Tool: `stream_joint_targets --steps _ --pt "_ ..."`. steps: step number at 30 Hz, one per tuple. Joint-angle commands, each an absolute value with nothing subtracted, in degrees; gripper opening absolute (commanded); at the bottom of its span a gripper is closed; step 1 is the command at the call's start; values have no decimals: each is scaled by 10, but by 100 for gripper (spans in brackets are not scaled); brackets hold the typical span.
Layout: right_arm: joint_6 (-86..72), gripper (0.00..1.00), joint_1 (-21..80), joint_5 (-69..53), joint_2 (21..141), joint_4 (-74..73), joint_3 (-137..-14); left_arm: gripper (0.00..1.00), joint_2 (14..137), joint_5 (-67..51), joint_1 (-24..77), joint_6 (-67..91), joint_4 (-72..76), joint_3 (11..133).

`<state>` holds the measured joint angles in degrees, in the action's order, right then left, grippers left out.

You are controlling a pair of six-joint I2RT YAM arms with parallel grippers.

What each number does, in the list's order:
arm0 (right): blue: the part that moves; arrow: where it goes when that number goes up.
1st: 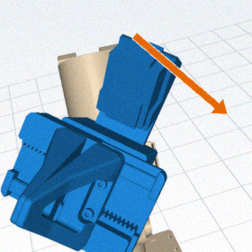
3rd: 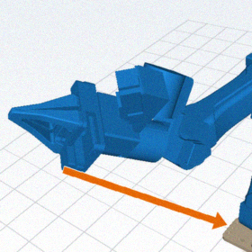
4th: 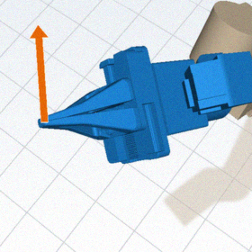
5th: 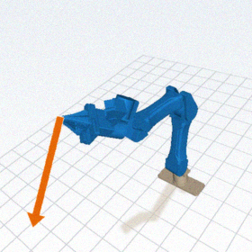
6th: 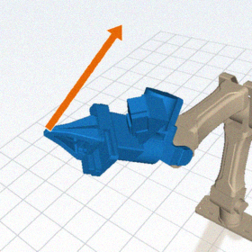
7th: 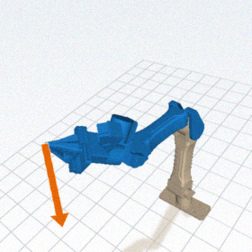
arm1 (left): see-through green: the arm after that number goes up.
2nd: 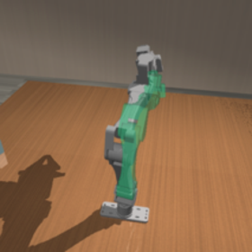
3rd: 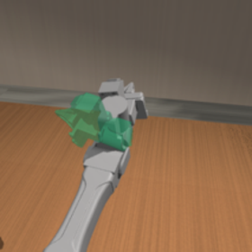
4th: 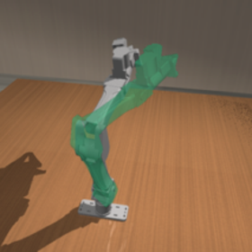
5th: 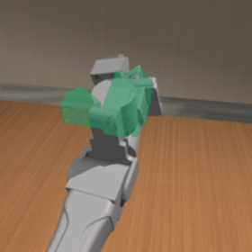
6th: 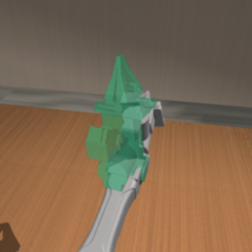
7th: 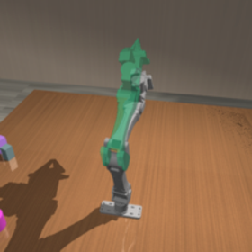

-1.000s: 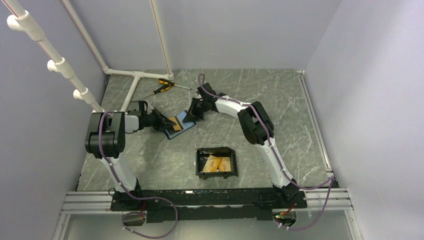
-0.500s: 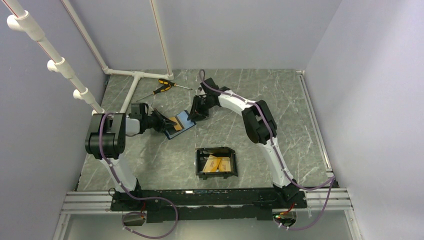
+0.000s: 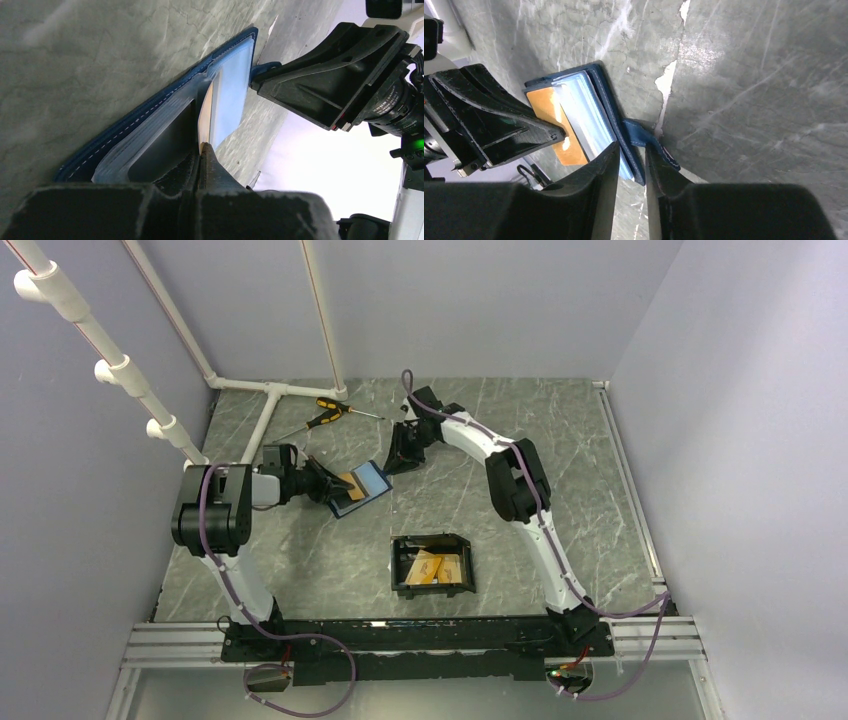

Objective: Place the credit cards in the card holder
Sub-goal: Insert the credit card into the card holder.

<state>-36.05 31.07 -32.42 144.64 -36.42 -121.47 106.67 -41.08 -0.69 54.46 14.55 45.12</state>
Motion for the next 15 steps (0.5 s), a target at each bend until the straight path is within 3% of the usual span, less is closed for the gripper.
stream_joint_targets --steps 1,8,15 --pt "-371 25 339 -322 1458 -356 -1202 1 1089 -360 -4 528 116 461" --pt "-438 8 352 -319 1418 -294 -1090 5 1106 -326 41 553 114 503" --pt "-448 1 338 -319 1405 -289 -1074 38 1075 -307 41 444 -90 578"
